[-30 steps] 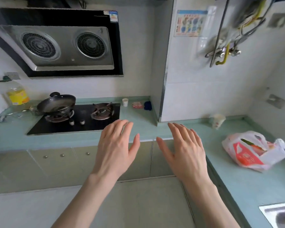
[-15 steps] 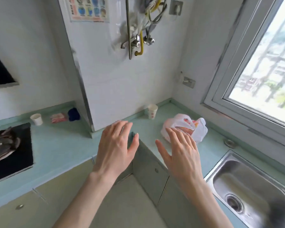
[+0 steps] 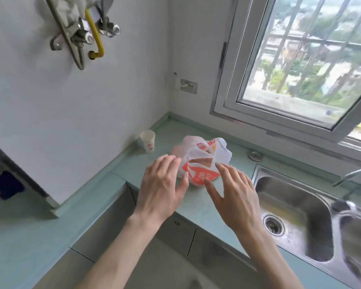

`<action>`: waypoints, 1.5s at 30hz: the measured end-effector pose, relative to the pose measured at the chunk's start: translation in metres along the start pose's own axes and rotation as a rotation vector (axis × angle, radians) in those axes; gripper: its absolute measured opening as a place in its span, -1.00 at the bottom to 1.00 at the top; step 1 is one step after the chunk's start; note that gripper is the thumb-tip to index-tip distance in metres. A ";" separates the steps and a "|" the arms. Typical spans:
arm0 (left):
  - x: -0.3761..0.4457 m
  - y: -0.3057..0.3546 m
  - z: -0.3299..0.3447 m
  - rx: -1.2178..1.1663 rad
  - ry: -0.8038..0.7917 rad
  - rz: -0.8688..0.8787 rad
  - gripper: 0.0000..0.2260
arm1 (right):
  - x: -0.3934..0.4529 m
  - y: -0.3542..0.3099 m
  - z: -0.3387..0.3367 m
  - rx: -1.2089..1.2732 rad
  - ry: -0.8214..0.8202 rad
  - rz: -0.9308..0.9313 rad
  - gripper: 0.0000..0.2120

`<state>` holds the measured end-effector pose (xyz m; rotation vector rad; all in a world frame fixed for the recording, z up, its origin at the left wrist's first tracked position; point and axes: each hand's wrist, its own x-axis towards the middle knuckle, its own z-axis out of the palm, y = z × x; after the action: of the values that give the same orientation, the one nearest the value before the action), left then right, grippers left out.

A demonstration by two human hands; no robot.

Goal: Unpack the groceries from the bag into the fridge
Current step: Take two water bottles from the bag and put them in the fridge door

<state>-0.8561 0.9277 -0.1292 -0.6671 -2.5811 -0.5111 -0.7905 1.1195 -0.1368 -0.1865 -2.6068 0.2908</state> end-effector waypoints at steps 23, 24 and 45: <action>0.144 0.013 0.214 -0.127 -0.592 0.080 -0.72 | 0.120 0.115 0.135 0.164 -0.247 0.160 -0.56; 0.146 0.013 0.222 -0.134 -0.631 0.061 -0.73 | 0.120 0.118 0.139 0.175 -0.264 0.155 -0.56; 0.177 -0.062 0.236 0.520 -0.651 -0.235 -0.47 | 0.195 0.127 0.225 0.022 -0.590 0.185 -0.42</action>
<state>-1.1009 1.0468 -0.2573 -0.3818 -3.2183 0.3881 -1.0610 1.2401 -0.2663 -0.3846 -3.1718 0.5026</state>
